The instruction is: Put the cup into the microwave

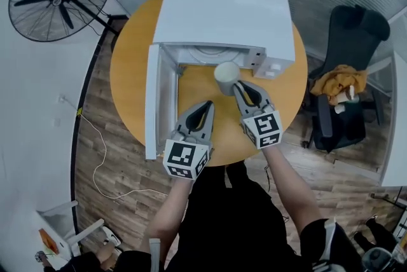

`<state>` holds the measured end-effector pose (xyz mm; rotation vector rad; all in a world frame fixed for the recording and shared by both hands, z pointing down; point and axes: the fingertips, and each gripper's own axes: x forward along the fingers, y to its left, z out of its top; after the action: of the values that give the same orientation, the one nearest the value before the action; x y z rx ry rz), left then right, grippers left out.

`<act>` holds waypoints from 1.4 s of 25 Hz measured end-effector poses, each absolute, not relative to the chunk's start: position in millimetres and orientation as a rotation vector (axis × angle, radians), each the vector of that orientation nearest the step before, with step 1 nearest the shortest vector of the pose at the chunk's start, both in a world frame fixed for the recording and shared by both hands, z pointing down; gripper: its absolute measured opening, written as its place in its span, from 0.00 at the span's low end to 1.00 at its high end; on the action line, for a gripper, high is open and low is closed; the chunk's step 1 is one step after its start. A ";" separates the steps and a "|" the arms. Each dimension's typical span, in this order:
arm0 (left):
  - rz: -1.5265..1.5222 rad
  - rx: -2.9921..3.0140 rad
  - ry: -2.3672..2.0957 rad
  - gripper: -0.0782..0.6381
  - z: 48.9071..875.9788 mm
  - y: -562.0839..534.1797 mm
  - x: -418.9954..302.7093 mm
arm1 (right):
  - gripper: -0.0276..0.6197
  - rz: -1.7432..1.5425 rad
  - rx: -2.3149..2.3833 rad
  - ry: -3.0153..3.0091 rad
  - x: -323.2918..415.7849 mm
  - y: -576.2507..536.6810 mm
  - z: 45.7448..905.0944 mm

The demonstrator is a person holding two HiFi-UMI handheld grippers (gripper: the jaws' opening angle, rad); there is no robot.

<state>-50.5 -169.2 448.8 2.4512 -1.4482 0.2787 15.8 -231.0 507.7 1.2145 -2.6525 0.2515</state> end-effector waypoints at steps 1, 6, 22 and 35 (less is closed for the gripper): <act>0.281 2.456 -1.435 0.10 450.0 -173.8 -50.4 | 0.13 0.252 1.222 -2.645 14.2 -238.5 510.9; 0.291 2.460 -1.386 0.10 458.6 -194.6 -53.1 | 0.13 0.265 1.263 -2.609 7.0 -272.6 527.9; 0.322 2.446 -1.358 0.10 474.6 -223.4 -67.5 | 0.13 0.296 1.323 -2.566 -15.6 -331.5 565.2; 0.309 2.444 -1.342 0.10 478.6 -226.4 -68.1 | 0.13 0.263 1.344 -2.530 -23.3 -343.3 580.5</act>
<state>-68.1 -226.4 478.6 2.4439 -1.3423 0.3093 -23.3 -343.3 580.5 1.3437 -2.5302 0.2631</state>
